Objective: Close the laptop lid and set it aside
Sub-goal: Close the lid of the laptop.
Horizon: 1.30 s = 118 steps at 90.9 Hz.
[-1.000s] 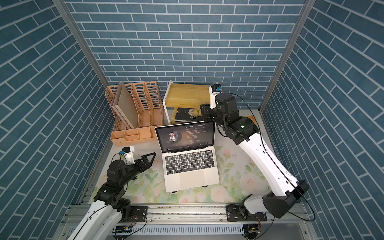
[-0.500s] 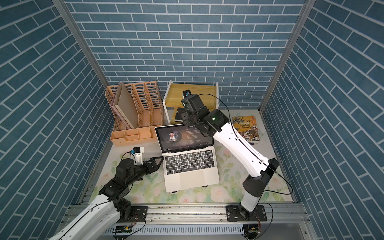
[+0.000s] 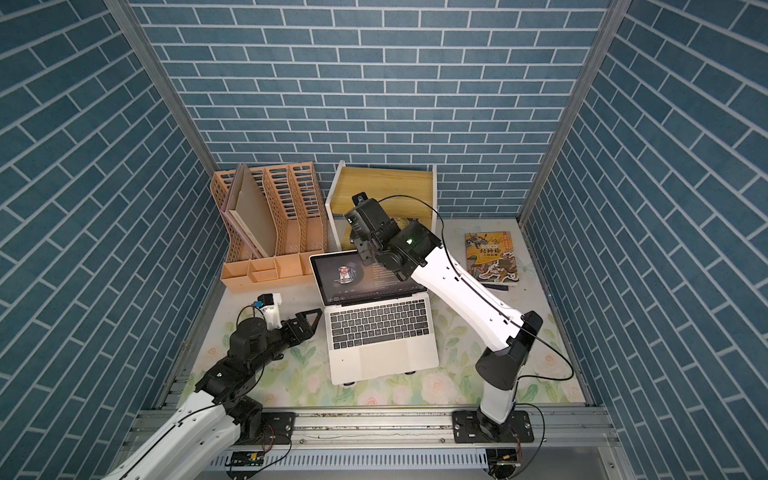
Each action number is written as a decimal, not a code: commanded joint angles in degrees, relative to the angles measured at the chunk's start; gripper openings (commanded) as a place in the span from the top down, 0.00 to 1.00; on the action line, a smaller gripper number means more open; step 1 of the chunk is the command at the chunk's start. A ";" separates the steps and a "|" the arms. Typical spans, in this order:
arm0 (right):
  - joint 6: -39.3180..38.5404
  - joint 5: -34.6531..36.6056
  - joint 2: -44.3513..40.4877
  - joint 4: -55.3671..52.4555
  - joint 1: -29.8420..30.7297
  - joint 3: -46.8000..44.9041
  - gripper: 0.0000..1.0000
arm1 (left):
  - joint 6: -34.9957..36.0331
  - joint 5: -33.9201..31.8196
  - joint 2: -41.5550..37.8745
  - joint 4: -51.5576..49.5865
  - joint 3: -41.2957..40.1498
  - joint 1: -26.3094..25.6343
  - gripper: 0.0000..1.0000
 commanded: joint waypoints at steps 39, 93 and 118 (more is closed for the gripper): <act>3.52 4.60 -5.36 -4.66 3.57 -8.18 0.56 | -2.84 -10.20 -9.90 -7.19 2.44 -0.34 0.00; 5.04 1.33 -17.36 0.76 5.73 -24.44 0.54 | -4.45 -11.81 -10.00 -11.06 4.80 -0.34 0.01; 5.02 -0.32 -20.69 1.86 5.73 -28.72 0.53 | -4.96 -11.59 -10.58 -12.36 6.14 -0.34 0.00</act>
